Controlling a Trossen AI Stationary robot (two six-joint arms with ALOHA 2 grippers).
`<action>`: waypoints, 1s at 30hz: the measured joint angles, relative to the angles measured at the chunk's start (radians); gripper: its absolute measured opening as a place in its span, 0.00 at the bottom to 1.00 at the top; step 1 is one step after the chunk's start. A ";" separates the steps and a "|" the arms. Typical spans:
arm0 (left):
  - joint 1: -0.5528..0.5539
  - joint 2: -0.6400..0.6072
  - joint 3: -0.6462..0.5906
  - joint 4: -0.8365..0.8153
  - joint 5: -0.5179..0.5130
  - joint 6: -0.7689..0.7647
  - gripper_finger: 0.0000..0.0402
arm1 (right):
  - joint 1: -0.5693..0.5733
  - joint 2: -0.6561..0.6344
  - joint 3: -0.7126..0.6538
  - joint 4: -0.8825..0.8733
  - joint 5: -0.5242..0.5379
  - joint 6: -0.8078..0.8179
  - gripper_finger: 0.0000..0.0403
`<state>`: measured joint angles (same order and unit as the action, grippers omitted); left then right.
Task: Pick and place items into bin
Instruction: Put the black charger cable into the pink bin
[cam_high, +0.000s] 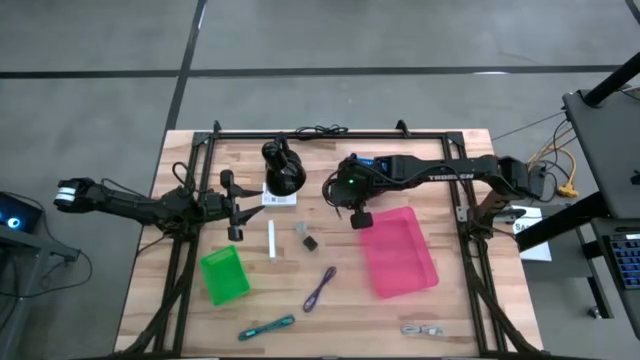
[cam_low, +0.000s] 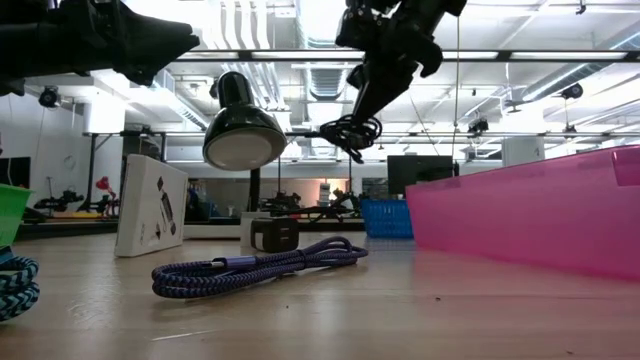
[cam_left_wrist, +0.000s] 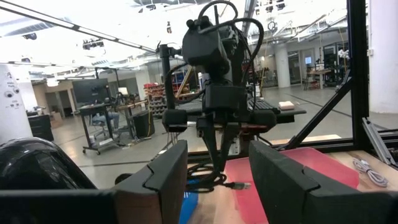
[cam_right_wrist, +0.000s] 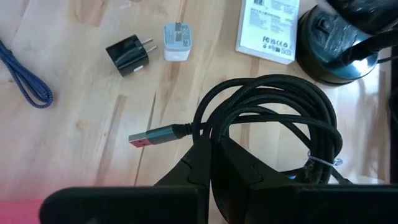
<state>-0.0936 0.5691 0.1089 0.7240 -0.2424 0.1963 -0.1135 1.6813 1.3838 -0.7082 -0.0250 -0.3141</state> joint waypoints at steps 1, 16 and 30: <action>0.000 0.000 0.000 0.000 0.000 0.000 0.39 | 0.000 -0.007 0.000 0.000 0.000 0.000 0.02; 0.000 0.000 0.000 0.000 0.000 0.000 0.39 | 0.018 -0.105 0.000 -0.048 0.000 0.032 0.02; 0.000 0.000 0.000 0.000 0.000 0.000 0.39 | 0.051 -0.167 0.001 -0.125 0.000 0.136 0.02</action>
<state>-0.0936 0.5691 0.1089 0.7235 -0.2424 0.1963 -0.0624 1.5142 1.3844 -0.8333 -0.0246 -0.1785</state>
